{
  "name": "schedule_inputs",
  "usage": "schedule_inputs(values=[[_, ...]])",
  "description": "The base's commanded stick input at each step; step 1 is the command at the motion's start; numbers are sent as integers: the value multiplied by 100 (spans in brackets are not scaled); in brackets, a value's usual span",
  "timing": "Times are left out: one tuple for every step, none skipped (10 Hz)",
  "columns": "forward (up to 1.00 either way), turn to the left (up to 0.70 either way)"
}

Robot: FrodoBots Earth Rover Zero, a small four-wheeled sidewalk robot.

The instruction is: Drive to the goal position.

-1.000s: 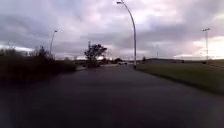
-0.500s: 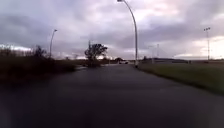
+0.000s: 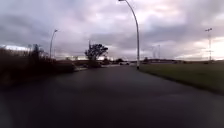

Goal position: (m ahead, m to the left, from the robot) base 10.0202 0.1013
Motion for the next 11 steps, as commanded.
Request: schedule_inputs(values=[[70, 0], [70, 0], [70, 0], [70, 0], [70, 0], [70, 0], [70, 0], [70, 0], [70, 0], [70, 0], [70, 0]])
